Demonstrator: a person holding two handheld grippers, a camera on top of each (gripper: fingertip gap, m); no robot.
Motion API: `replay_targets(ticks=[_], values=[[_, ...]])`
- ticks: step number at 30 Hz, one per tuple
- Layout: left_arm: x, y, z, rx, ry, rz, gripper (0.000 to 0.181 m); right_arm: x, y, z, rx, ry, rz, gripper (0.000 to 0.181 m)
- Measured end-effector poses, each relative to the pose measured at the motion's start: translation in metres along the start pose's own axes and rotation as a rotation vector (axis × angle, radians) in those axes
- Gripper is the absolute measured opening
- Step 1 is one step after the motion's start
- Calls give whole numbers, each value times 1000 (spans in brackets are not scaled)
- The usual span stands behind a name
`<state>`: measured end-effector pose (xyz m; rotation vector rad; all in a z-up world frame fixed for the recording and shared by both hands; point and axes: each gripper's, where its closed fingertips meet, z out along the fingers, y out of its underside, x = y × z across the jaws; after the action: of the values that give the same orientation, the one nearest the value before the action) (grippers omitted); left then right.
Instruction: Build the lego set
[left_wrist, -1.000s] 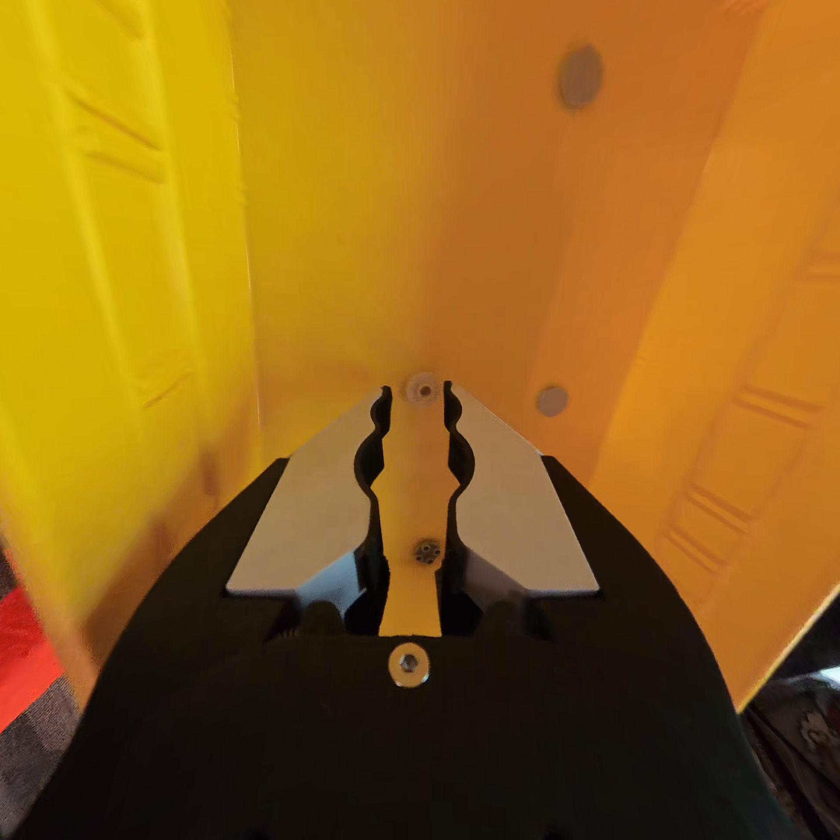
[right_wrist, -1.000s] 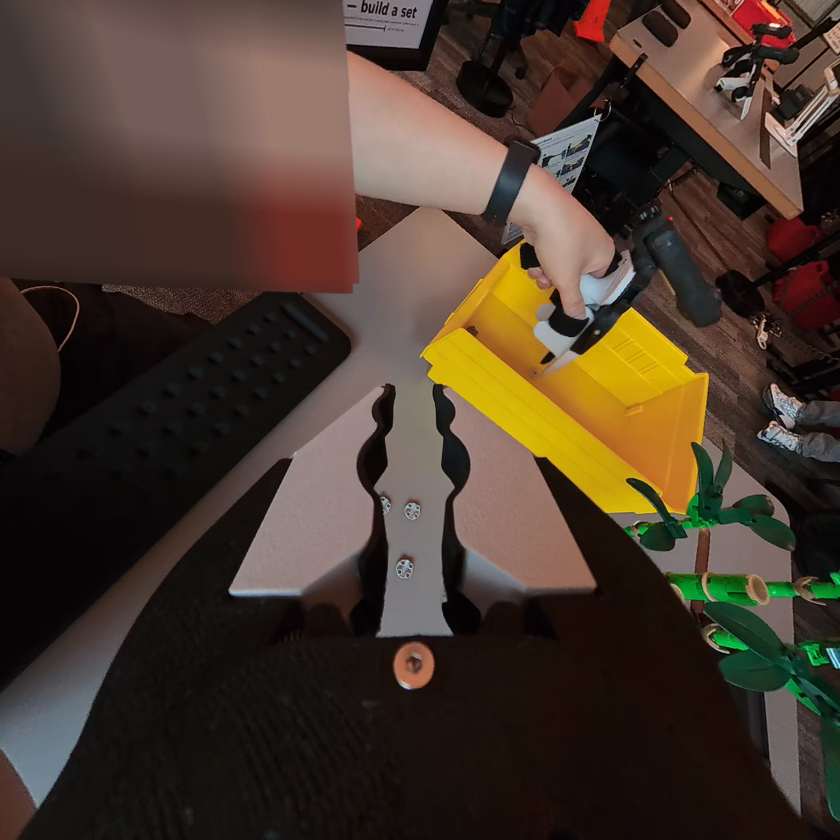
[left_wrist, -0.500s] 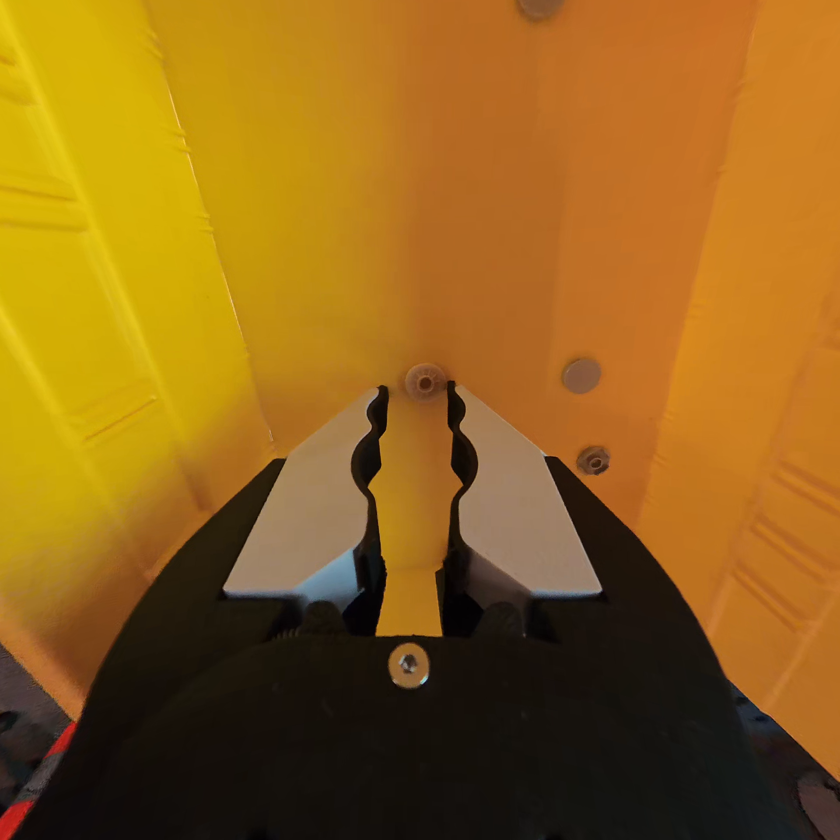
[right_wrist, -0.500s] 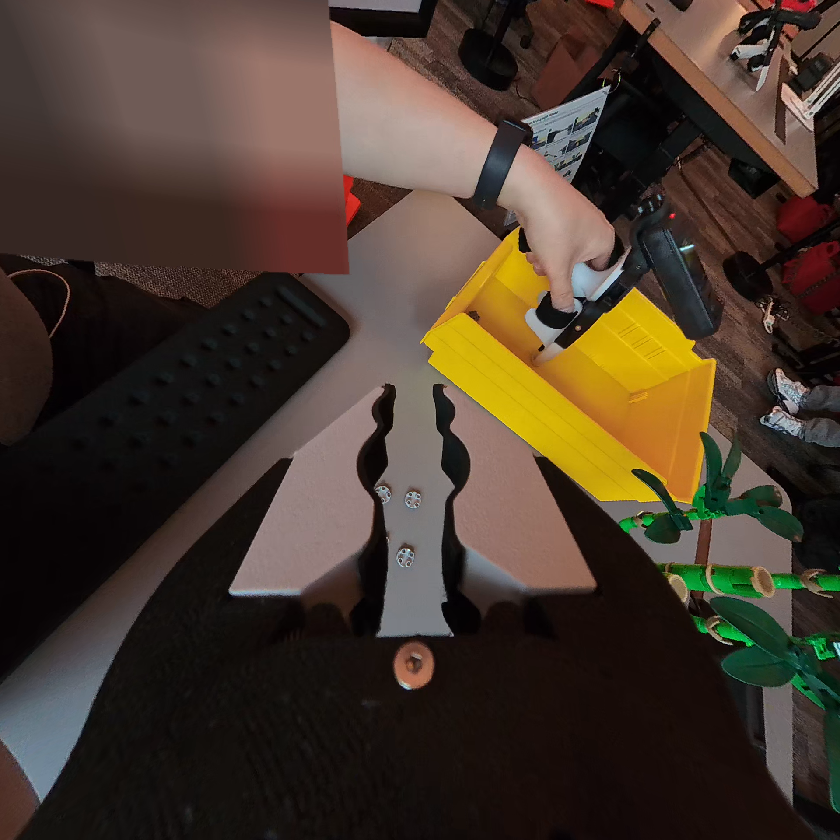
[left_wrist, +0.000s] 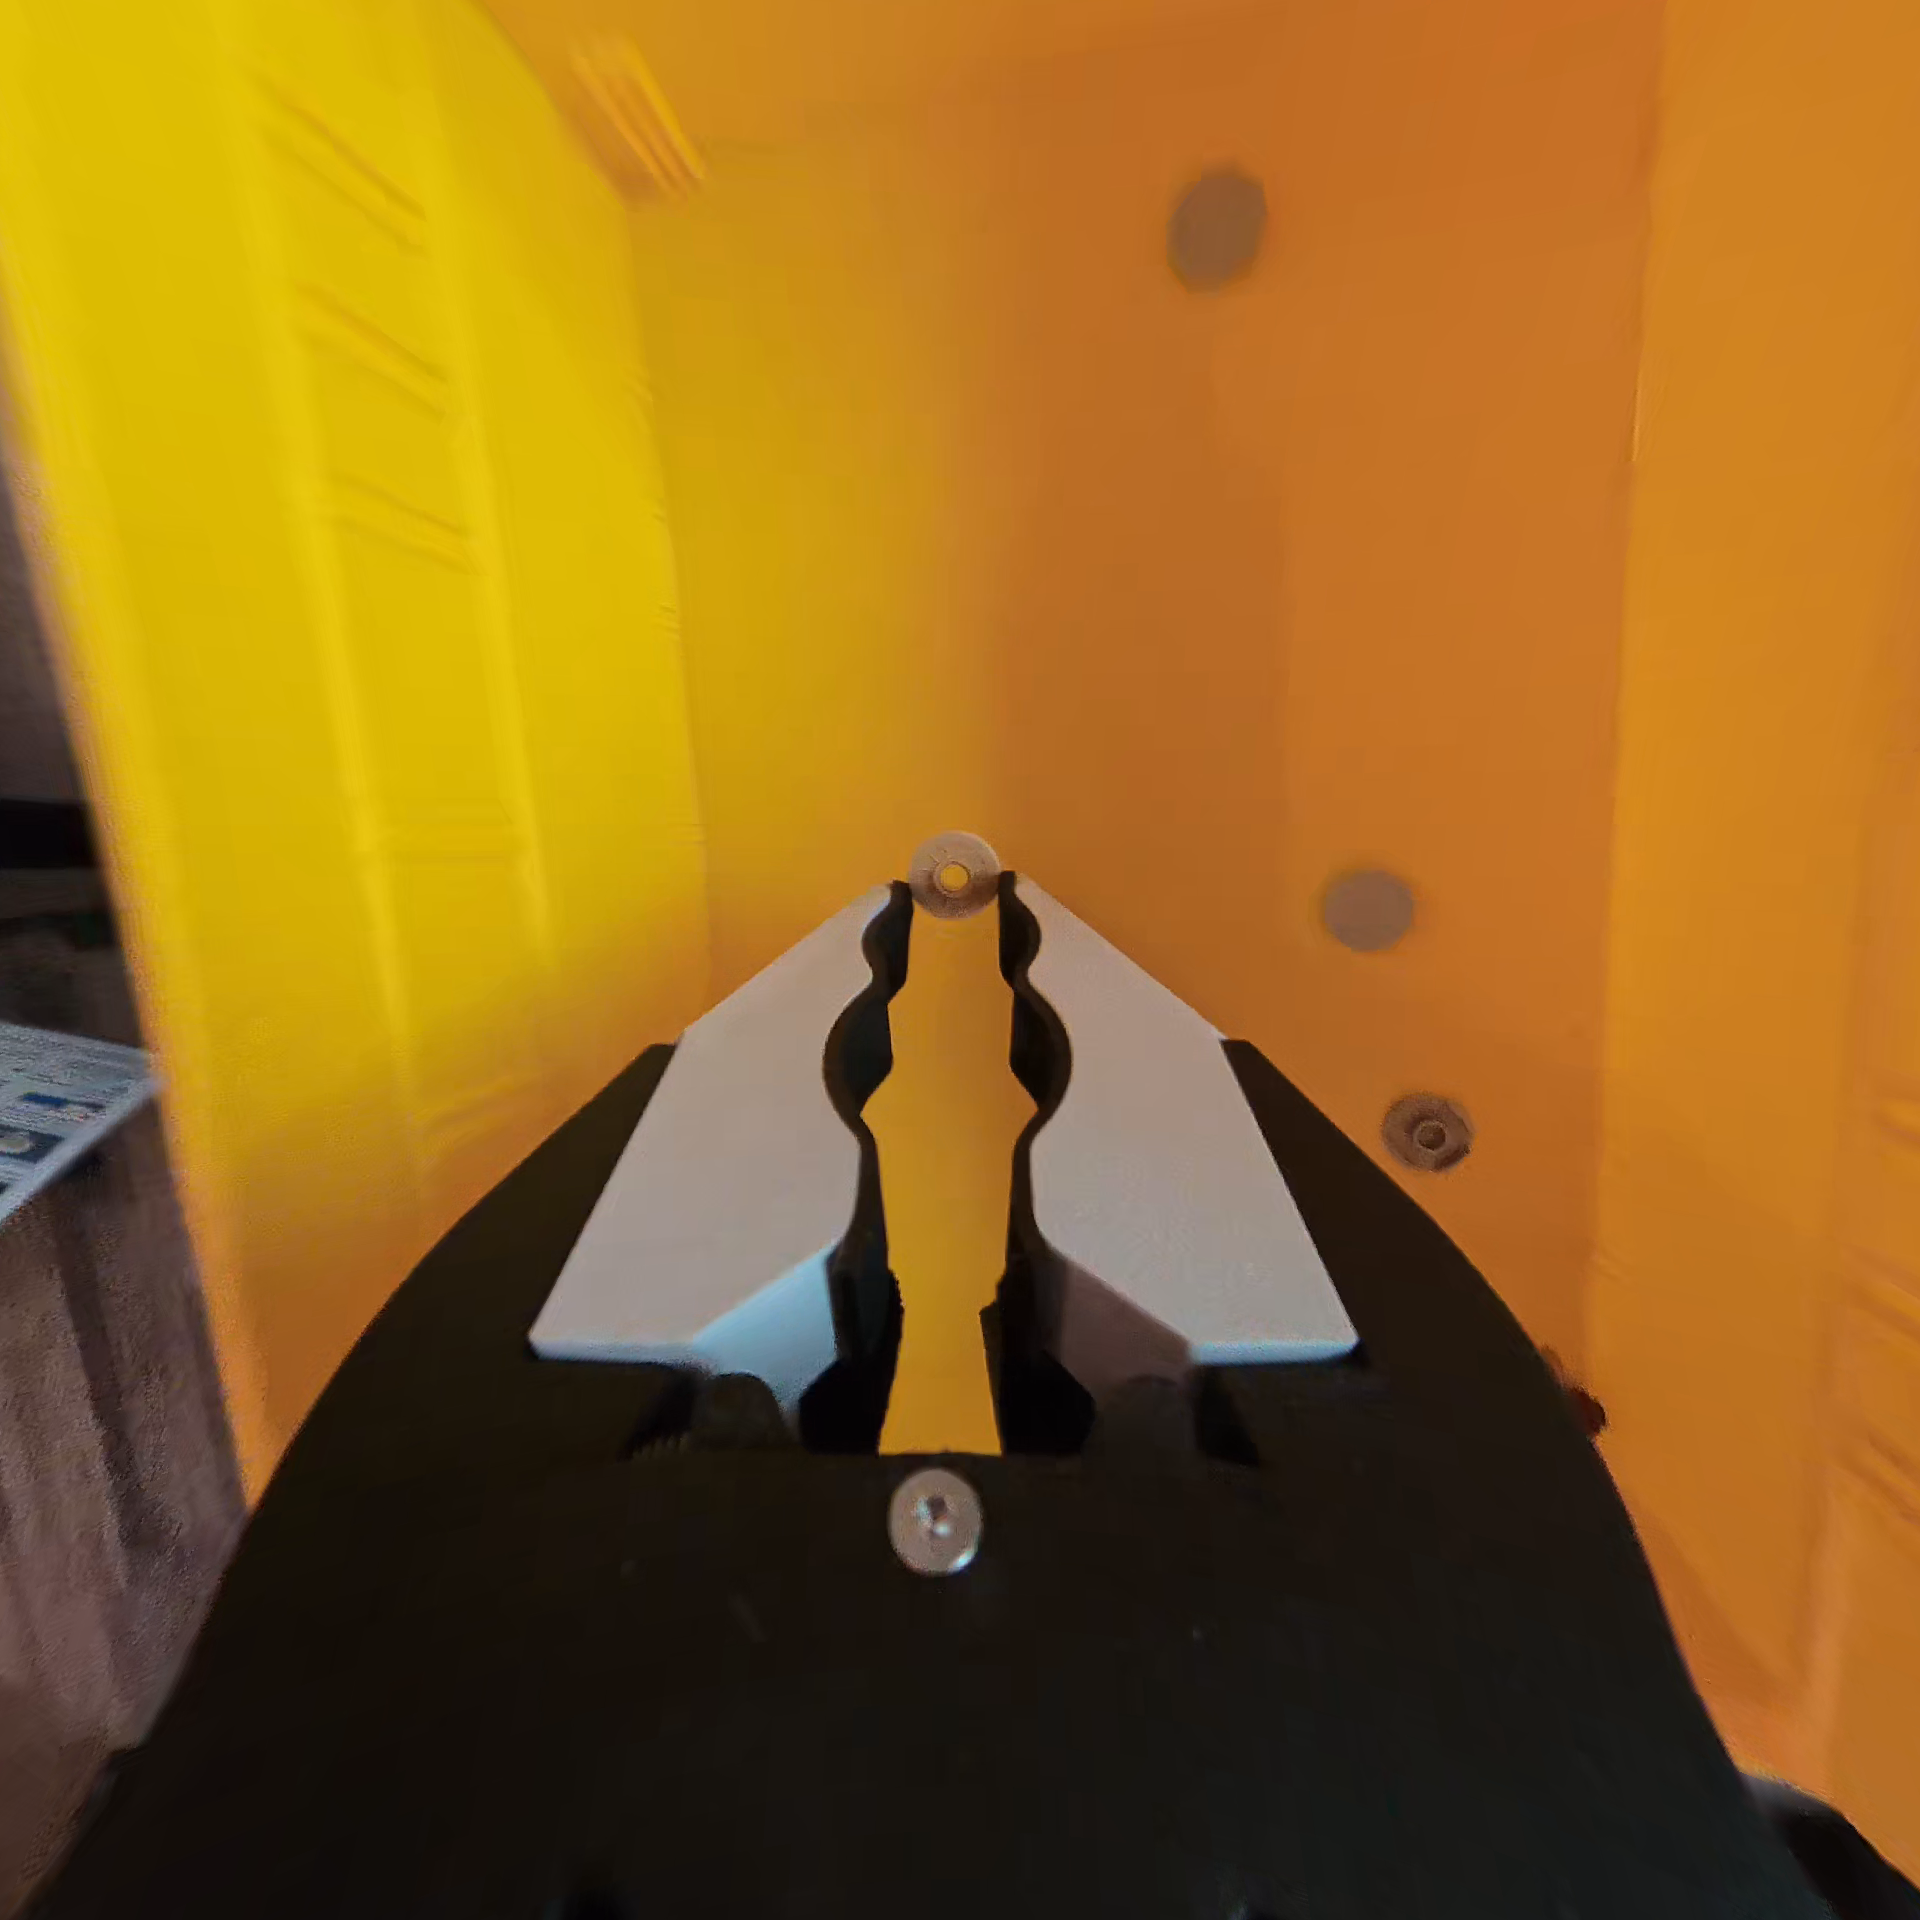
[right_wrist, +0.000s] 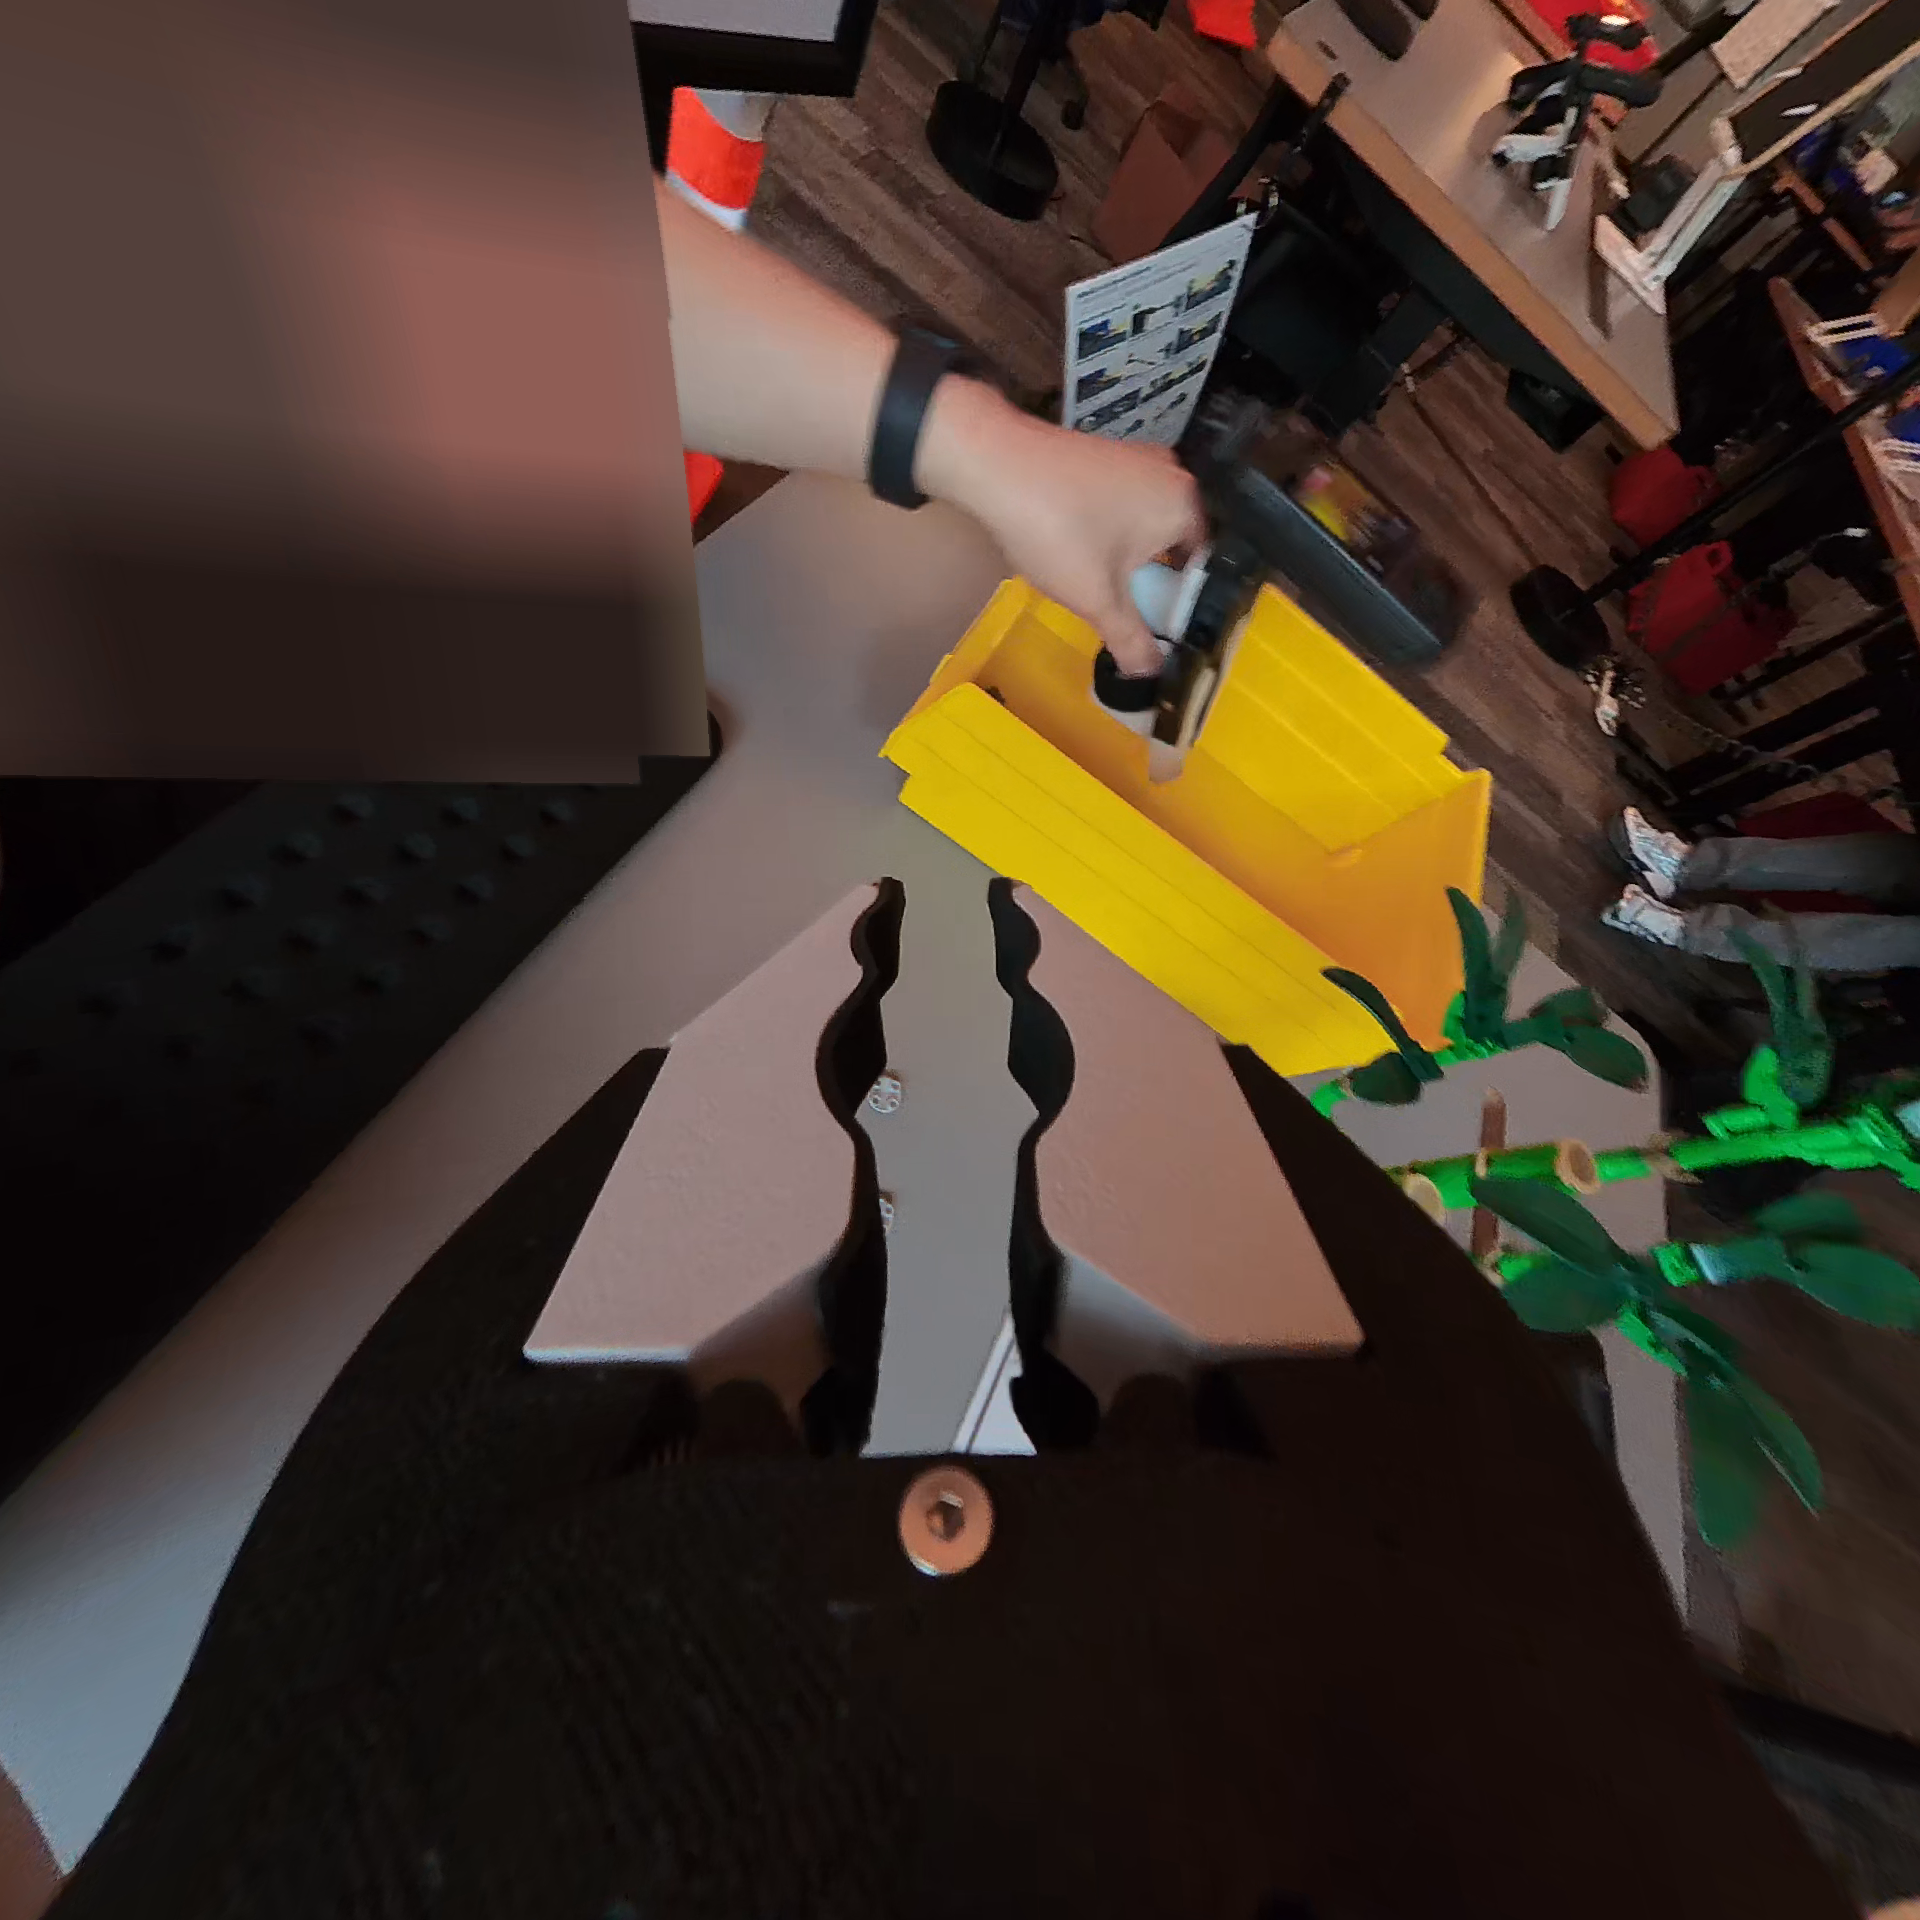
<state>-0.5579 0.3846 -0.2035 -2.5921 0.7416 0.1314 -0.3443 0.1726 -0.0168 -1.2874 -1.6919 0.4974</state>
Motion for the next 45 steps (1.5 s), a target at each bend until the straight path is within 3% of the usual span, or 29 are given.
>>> replay_targets(ticks=[1,4,6,10,14,18,22,29,33,37,45], values=[[-5,-3,-9,84,-48,-25,15,4,1,-5,5,23,6,17],[-7,-2,-51,346,-151,-115,15,20,1,-20,37,111,21,17],[6,5,-86,498,-138,-187,15,33,-3,-30,70,192,19,17],[63,16,-150,731,15,-252,14,60,-16,-51,137,373,-5,17],[143,13,-180,804,212,-167,15,78,-26,-78,172,553,-48,17],[225,4,-171,756,375,-2,15,78,-36,-102,231,621,-60,17],[256,4,-146,665,346,88,15,78,-34,-120,250,658,-56,17],[246,9,-127,583,304,48,15,80,-26,-131,247,678,-37,17],[241,14,-124,578,301,29,15,70,-11,-113,165,567,-2,17],[233,20,-117,561,255,43,15,72,5,-98,50,558,-12,17],[221,25,-126,605,193,51,15,76,-9,-106,100,612,-40,17]])
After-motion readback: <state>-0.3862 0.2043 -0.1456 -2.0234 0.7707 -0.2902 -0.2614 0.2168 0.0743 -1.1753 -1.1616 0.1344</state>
